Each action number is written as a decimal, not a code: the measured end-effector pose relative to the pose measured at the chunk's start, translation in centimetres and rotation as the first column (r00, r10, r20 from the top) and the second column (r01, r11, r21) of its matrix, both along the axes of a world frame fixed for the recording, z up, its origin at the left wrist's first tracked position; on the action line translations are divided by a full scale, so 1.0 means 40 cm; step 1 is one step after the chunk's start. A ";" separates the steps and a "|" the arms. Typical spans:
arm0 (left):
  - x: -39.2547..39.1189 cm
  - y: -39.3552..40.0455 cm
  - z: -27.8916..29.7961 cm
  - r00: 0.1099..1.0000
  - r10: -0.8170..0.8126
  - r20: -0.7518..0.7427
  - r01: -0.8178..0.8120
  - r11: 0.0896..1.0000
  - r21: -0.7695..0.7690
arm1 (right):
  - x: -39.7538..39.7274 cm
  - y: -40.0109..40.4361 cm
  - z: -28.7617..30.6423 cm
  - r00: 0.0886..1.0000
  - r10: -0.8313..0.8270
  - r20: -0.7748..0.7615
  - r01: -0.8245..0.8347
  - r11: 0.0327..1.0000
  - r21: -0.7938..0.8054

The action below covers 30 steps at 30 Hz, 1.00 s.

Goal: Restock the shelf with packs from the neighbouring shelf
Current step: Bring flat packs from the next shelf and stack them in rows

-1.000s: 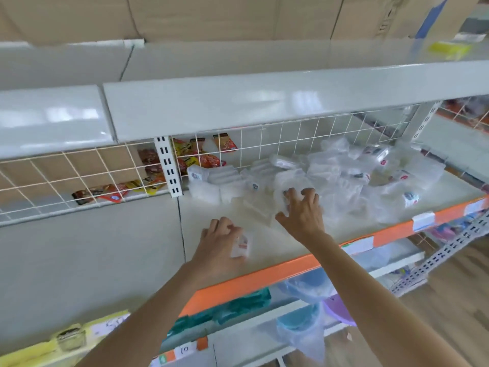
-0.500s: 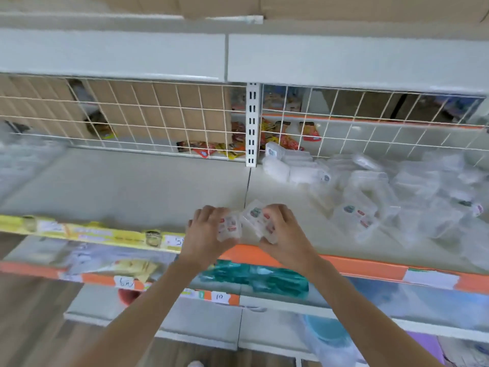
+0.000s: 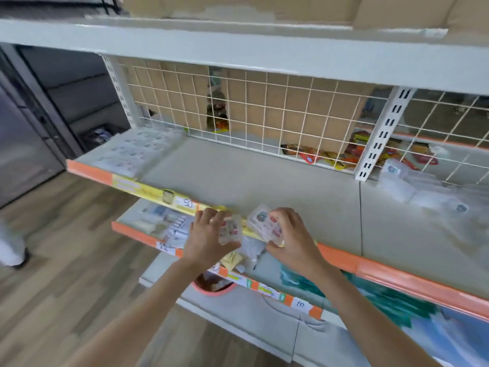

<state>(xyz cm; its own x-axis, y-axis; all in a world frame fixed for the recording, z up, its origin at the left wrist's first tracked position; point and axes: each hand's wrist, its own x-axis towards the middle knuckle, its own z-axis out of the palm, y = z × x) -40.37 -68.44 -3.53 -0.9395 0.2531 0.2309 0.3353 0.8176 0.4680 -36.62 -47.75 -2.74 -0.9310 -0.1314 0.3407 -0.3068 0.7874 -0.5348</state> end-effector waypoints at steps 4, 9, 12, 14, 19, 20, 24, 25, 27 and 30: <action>-0.031 -0.186 -0.010 0.999 0.051 -0.016 -0.051 0.999 -0.003 | -0.058 -0.175 -0.015 1.000 0.013 -0.004 -0.013 1.000 -0.025; -0.073 -0.357 -0.019 0.998 0.066 0.025 -0.065 0.998 -0.014 | -0.097 -0.348 -0.064 0.999 0.038 0.014 -0.037 0.997 -0.072; -0.106 -0.421 -0.019 0.997 0.081 0.011 -0.081 0.996 0.027 | -0.144 -0.410 -0.062 0.998 0.066 0.007 -0.066 0.996 -0.055; -0.138 -0.456 -0.021 0.995 0.104 0.005 -0.104 0.994 0.043 | -0.200 -0.439 -0.052 0.998 0.070 -0.001 -0.070 0.997 -0.036; -0.248 -0.527 -0.017 0.993 0.113 -0.009 -0.113 0.991 0.073 | -0.362 -0.509 -0.046 0.998 0.054 0.026 -0.054 0.999 0.007; -0.277 -0.542 -0.014 0.993 0.115 -0.015 -0.114 0.991 0.077 | -0.405 -0.530 -0.047 0.998 0.064 0.022 -0.064 0.998 0.005; -0.394 -0.618 0.007 0.995 0.103 -0.004 -0.102 0.991 0.089 | -0.570 -0.626 -0.041 0.995 0.098 0.016 -0.097 0.995 -0.028; -0.423 -0.639 0.013 0.996 0.088 -0.003 -0.088 0.993 0.072 | -0.604 -0.648 -0.040 0.994 0.107 0.013 -0.107 0.994 -0.032; -0.485 -0.682 0.021 0.996 0.082 -0.027 -0.081 0.996 0.043 | -0.663 -0.683 -0.043 0.992 0.129 -0.004 -0.129 0.991 -0.039; -0.555 -0.726 0.036 0.994 0.096 -0.046 -0.093 0.993 0.072 | -0.731 -0.714 -0.037 0.990 0.137 -0.020 -0.138 0.990 -0.032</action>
